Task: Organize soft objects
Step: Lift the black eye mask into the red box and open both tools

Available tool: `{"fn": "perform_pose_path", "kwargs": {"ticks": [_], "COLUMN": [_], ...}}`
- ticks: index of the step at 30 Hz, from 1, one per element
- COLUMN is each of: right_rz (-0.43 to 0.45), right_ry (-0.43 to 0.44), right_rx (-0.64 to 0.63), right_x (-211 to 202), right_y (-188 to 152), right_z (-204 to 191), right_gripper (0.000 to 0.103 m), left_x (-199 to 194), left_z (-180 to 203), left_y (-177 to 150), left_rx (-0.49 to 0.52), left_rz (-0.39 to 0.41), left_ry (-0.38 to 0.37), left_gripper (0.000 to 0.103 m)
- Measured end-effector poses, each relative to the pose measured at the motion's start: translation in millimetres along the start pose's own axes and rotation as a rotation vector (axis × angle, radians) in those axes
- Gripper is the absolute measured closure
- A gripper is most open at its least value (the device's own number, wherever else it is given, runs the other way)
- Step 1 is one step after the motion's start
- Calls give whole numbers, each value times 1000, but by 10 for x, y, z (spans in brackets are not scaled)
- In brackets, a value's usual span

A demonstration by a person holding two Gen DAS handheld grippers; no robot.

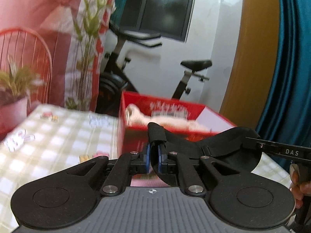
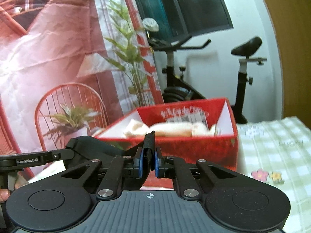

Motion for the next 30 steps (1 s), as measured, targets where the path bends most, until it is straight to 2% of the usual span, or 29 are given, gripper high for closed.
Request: {"fn": "perform_pose_path", "kwargs": {"ticks": [4, 9, 12, 14, 18, 21, 24, 27, 30], "right_rz": [41, 76, 78, 69, 9, -59, -126, -180, -212], "right_ry": [3, -20, -44, -68, -98, -113, -124, -135, -156], "right_rx": [-28, -83, -105, -85, -26, -7, 12, 31, 31], "right_x": [-51, 57, 201, 345, 615, 815, 993, 1139, 1233], "right_y": [273, 658, 830, 904, 896, 769, 607, 418, 287], "right_z": [-11, 64, 170, 300, 551, 673, 739, 760, 774], "right_gripper": [93, 93, 93, 93, 93, 93, 93, 94, 94], "left_x": [-51, 137, 360, 534, 937, 1254, 1478, 1649, 1734], "left_z": [82, 212, 308, 315, 268, 244, 205, 191, 179], "left_y": [287, 637, 780, 821, 816, 668, 502, 358, 308], "left_rx": [19, 50, 103, 99, 64, 53, 49, 42, 42], "left_rz": [60, 100, 94, 63, -52, -204, -306, -370, -391], "left_ry": [-13, -12, -1, 2, 5, 0, 0, 13, 18], "left_gripper": [94, 94, 94, 94, 94, 94, 94, 94, 94]}}
Point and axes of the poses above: each gripper's, at about its wrist camera, not at the fingertips, and x roughly the way its jaws point, z to its right, y to its top, the point moved 10 cm from there along x, roughly the way its jaws point, and after that the axes turned 5 degrees about y, right-handed, at the moved point
